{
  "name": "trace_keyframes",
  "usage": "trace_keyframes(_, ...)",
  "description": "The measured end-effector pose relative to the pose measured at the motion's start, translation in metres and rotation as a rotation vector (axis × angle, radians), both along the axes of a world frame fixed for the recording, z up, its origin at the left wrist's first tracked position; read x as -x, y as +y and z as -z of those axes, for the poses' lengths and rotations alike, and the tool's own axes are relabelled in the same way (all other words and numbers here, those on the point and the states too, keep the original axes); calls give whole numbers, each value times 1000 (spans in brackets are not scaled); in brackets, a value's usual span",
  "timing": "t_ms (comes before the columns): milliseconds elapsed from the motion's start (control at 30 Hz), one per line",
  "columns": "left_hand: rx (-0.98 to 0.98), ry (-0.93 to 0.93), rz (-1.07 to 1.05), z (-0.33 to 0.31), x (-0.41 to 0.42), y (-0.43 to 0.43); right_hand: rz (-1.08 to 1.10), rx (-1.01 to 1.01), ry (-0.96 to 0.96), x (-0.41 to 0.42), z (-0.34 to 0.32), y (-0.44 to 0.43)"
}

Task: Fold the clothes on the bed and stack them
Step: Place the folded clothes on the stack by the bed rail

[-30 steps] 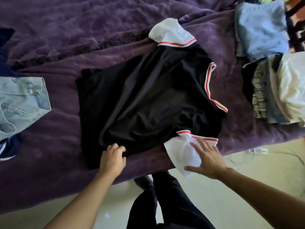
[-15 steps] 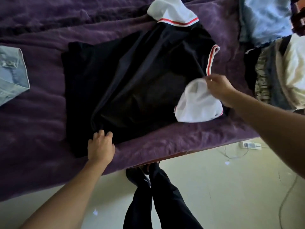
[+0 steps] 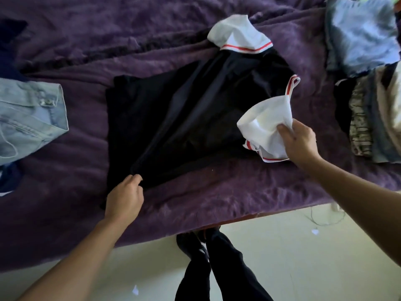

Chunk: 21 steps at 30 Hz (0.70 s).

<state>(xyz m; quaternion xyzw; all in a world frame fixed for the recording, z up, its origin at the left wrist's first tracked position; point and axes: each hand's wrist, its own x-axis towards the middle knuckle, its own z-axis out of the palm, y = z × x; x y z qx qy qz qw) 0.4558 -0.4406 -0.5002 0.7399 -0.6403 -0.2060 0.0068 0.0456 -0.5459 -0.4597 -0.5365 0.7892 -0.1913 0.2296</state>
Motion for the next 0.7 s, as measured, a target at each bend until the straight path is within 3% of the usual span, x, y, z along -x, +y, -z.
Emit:
trace_keyframes(167, 146, -10, -13, -46, -11, -51, -21, 220, -40, 2, -63, -80)
trace_keyframes(333, 284, -80, -46, -65, -20, -129, -84, 248, -15, -2, -80, -187)
trace_keyframes(567, 276, -190, -210, -38, -26, -257, -235, 157, 61, -27, -48, -349)
trace_keyframes(700, 263, -285, -208, -10, 1, -298, -320, 26, 264, -26, -2, -390)
